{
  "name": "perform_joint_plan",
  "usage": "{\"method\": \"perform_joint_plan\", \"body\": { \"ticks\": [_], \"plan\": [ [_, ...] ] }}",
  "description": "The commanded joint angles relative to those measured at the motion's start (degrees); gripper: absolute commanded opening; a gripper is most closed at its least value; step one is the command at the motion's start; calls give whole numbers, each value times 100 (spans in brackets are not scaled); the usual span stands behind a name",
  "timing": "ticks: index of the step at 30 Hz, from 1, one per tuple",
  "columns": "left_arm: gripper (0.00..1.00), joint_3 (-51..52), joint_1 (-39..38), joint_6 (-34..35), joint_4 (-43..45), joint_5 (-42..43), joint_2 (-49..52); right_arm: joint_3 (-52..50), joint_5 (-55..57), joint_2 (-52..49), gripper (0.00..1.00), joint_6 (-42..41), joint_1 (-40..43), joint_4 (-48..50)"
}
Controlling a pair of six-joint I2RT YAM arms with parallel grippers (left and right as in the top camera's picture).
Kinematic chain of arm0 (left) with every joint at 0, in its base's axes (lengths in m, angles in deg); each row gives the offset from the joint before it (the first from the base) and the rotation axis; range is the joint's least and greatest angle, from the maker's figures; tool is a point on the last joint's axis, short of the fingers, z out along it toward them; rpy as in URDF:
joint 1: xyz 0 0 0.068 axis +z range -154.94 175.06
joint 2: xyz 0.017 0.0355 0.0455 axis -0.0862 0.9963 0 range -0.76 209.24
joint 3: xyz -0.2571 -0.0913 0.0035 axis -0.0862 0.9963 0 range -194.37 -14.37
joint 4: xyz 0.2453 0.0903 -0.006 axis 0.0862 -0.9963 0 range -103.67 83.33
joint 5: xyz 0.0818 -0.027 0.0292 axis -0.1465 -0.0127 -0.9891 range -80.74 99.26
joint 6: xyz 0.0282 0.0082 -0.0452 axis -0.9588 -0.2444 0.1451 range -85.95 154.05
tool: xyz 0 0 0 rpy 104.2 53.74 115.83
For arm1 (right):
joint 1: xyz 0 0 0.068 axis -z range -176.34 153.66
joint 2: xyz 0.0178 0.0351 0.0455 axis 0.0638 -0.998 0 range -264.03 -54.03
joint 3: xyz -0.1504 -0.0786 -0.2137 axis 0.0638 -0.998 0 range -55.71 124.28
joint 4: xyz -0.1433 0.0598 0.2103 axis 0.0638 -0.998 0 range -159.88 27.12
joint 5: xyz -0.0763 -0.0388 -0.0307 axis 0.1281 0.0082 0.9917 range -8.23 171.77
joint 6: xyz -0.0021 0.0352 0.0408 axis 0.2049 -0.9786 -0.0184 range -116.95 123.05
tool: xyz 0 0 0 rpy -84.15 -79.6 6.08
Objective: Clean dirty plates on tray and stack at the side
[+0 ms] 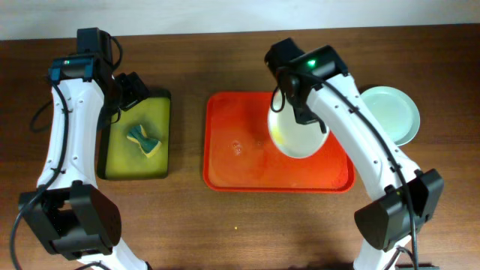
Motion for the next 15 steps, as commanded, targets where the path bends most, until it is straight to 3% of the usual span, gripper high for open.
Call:
{"method": "perform_joint_plan", "body": {
  "ticks": [1,13,15],
  "plan": [
    [100,-39,0,-9,-7,42,-2,85,2044,72,4,-52,-291,-184],
    [99,-39,0,-9,-7,42,-2,85,4763,72,4,1064,-1202,-308],
    [99,-39,0,-9,-7,42,-2,66,4011,63,4,1060,-1239,114]
  ]
}}
